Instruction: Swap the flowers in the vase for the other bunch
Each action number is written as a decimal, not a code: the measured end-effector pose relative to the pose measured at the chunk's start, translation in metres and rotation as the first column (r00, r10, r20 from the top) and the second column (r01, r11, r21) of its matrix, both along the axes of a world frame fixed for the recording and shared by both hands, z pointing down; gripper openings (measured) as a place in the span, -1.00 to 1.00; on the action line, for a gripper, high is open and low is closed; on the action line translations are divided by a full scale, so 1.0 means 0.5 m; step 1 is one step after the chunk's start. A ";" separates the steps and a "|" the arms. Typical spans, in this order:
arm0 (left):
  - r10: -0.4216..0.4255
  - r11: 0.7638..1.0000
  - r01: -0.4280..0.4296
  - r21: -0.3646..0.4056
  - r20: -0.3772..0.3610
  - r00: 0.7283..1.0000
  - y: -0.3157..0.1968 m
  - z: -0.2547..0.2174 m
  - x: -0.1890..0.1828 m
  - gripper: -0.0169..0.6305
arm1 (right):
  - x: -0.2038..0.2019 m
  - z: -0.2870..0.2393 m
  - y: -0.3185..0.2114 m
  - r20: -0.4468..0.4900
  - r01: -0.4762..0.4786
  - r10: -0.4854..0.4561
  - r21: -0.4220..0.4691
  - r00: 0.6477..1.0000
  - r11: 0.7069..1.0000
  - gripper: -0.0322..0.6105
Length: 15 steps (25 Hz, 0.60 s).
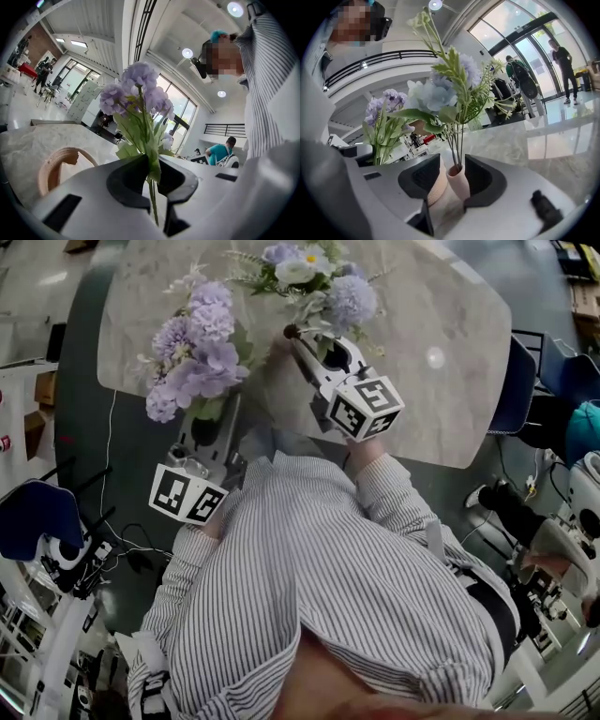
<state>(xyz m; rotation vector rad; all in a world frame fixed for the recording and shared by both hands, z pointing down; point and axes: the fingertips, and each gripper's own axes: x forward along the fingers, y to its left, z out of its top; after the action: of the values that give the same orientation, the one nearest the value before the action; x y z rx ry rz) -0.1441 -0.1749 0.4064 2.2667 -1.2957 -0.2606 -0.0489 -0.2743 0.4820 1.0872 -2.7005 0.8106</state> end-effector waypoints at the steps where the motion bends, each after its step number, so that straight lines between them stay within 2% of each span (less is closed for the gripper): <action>1: -0.001 1.000 0.001 -0.004 -0.002 1.000 0.000 0.003 0.000 -0.80 | 0.000 0.002 -0.002 0.001 -0.001 0.001 0.001 1.000 1.000 -0.41; 15: -0.010 0.999 0.009 -0.036 -0.025 1.000 0.007 0.029 -0.004 -0.80 | -0.023 0.009 -0.035 -0.033 0.036 -0.034 0.057 0.999 0.998 -0.41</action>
<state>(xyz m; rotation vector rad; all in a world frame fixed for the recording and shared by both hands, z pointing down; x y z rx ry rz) -0.1459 -0.1715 0.4207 2.2214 -1.2884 -0.2660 -0.0605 -0.2917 0.4866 1.0517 -2.7239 0.7075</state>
